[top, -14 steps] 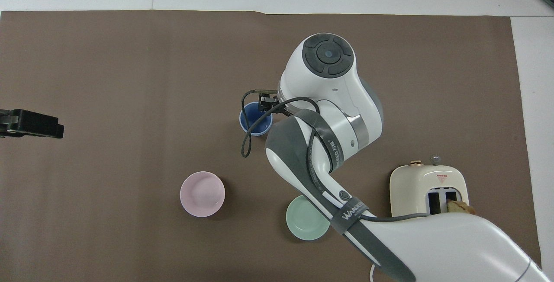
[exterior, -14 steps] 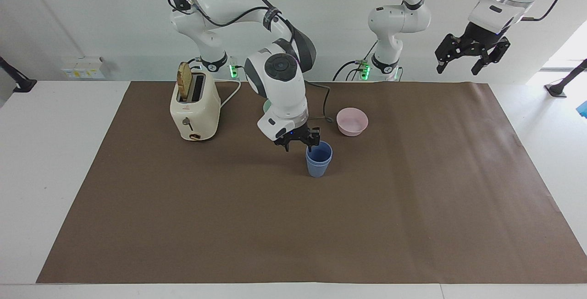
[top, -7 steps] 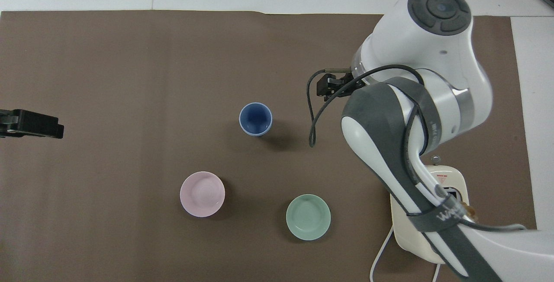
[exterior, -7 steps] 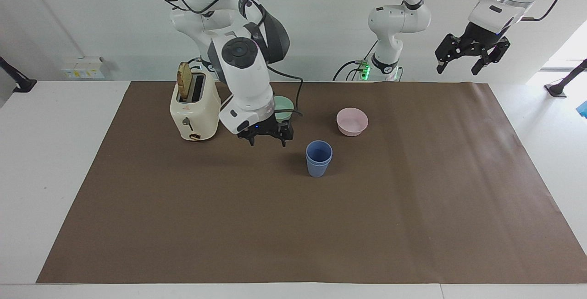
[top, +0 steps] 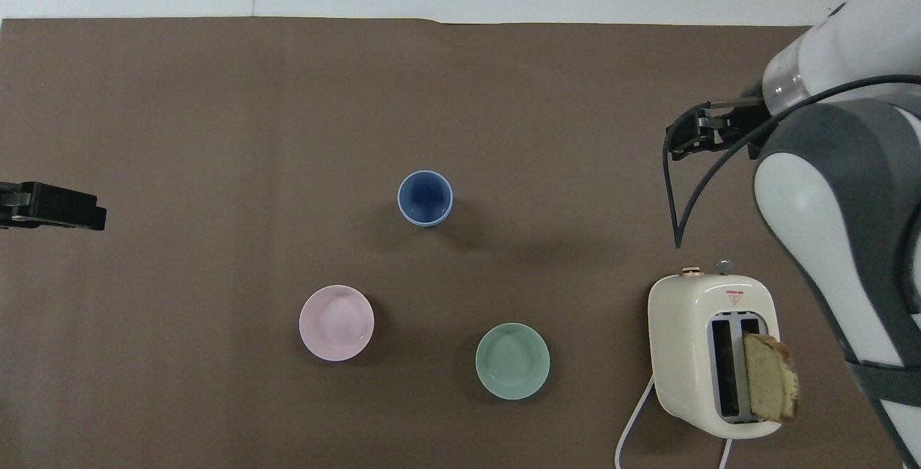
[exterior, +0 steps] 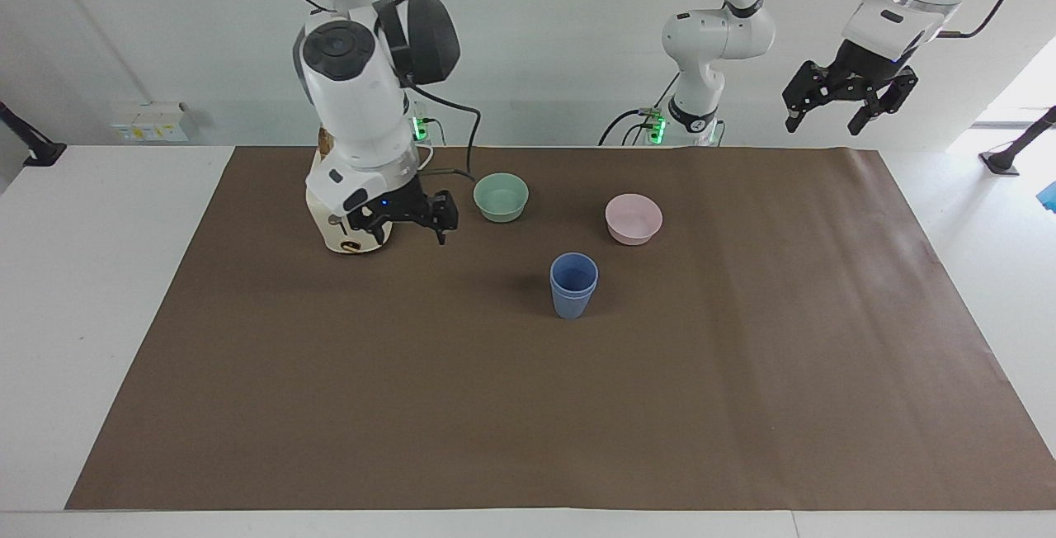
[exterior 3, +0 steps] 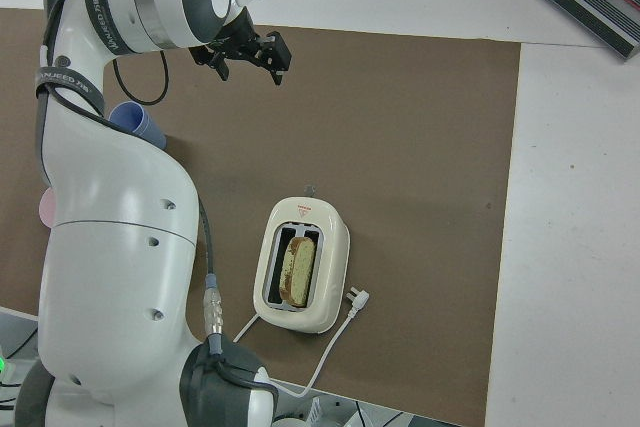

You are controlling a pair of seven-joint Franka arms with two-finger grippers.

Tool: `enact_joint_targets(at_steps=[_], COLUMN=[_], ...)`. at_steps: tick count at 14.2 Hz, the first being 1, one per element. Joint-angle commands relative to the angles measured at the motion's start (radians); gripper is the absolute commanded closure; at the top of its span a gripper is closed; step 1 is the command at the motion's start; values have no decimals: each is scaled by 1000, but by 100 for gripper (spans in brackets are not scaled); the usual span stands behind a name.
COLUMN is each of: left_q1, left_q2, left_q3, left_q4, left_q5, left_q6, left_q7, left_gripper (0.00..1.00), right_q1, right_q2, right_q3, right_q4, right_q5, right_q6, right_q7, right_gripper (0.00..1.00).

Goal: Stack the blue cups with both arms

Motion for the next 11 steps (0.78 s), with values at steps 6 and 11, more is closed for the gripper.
enact_joint_targets(at_steps=[6,11], left_q1=[11,11], left_q2=[5,5], left_q3=[-5,-5], left_q4=[19,19], left_q5=[-9,-9], left_q6=[-23,-21], left_q7=[10,10], left_gripper=[0,0], right_q1=[-90,-90], right_q2=[-127,-153], right_q3=[11,12], right_q4=[-21,-23], right_q5=[-28,-26], right_q6=[-78,-93], right_q7=[-106,-107], right_gripper=[0,0])
